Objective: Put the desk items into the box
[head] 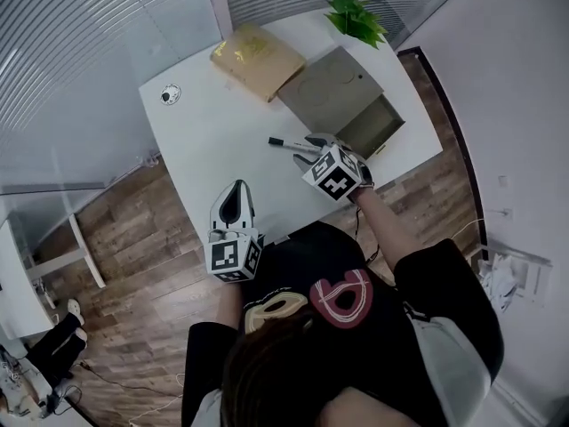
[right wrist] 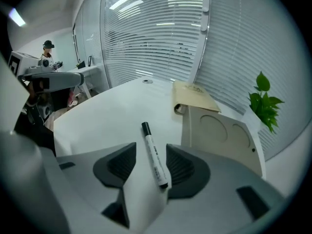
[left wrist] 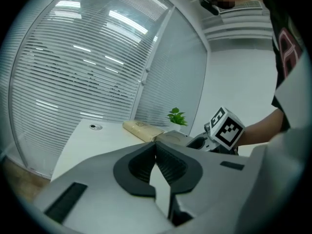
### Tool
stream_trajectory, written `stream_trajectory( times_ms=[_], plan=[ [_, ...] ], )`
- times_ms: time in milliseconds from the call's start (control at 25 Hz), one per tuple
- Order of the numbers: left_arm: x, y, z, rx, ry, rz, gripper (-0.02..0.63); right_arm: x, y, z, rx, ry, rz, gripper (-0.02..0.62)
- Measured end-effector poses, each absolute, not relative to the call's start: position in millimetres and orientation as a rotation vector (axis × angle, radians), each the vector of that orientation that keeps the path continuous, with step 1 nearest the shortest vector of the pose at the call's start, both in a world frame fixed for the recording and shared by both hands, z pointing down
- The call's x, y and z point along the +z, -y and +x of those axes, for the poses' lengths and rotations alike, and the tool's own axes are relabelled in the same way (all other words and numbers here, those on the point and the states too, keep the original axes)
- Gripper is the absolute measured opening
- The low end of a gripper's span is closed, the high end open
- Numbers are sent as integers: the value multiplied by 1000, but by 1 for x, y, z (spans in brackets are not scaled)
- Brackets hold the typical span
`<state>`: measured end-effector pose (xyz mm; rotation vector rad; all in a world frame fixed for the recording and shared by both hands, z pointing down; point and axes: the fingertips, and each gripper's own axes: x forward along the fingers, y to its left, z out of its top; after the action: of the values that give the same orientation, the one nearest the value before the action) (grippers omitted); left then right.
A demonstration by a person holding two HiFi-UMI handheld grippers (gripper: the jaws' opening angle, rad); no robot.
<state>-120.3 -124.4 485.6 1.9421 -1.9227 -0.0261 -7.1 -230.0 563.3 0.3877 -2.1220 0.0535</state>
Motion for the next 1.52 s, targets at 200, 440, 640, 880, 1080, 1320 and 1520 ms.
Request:
stream_trajectory(
  times_ms=[200,440,640,880,1080,1320,1520],
  plan=[
    [488,128,-122,-20,1941,1911,17,573,238,-16,14,2095,319,196],
    [492,130,-127,-10,1956,1881,17,588,237,-22,-28,2031,233,192],
    [496,128,-131,11,1968,1850,17,599,237,-24,-34,1983,215,173],
    [494,129,-137,11,1984,1833,17,609,239,-25,-36,1914,199,172],
    [498,130,-143,17,1984,1821,17,613,245,-25,-62,1871,207,129],
    [498,131,-150,19,1992,1812,17,614,241,-28,-108,1829,135,117],
    [501,130,-154,22,1992,1799,17,617,239,-29,-113,1797,93,95]
  ],
)
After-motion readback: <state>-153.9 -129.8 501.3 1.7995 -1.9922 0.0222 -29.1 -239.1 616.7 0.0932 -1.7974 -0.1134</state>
